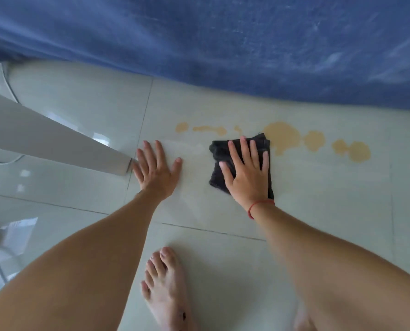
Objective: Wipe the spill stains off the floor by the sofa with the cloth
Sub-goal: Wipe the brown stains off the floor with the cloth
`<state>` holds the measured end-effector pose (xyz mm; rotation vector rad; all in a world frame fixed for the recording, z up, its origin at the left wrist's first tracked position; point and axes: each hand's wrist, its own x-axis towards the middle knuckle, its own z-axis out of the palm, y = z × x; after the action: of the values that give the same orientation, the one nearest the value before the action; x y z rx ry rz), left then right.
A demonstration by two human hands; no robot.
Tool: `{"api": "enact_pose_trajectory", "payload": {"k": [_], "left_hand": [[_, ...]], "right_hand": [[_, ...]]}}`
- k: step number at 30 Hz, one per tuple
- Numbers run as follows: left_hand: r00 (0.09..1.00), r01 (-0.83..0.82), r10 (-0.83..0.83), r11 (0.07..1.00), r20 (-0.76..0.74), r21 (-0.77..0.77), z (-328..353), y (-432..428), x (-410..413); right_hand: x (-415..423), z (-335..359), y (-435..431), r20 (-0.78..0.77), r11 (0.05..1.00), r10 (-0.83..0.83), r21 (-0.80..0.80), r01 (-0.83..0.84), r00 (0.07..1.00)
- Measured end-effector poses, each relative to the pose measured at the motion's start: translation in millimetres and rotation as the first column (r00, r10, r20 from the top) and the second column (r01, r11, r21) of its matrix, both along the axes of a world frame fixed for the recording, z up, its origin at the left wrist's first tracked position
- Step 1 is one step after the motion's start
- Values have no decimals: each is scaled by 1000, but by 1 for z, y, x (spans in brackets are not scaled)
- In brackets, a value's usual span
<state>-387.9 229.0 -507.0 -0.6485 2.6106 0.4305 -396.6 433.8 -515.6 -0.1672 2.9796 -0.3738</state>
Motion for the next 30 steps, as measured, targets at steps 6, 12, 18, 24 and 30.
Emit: {"api": "enact_pose_trajectory", "payload": {"k": [6,12,18,24,30], "left_hand": [[995,22,-26,999,96,50,2,-5,-4],[985,29,-48,993,167,117,9,-9,-5],[986,12,-36,989,162,148,13,-7,-4],[987,12,-35,990,158,144,9,-8,-5],[982,20,-51,986,182,164,12,-11,-7]], "right_hand": [[-41,-2,-44,26,992,-119,-26,120,993],[5,1,-54,24,994,105,15,-106,994],[30,7,25,78,986,136,83,-143,988],[-31,1,-13,49,968,-250,13,249,967],[-54,-3,-73,60,996,-89,-9,89,994]]}}
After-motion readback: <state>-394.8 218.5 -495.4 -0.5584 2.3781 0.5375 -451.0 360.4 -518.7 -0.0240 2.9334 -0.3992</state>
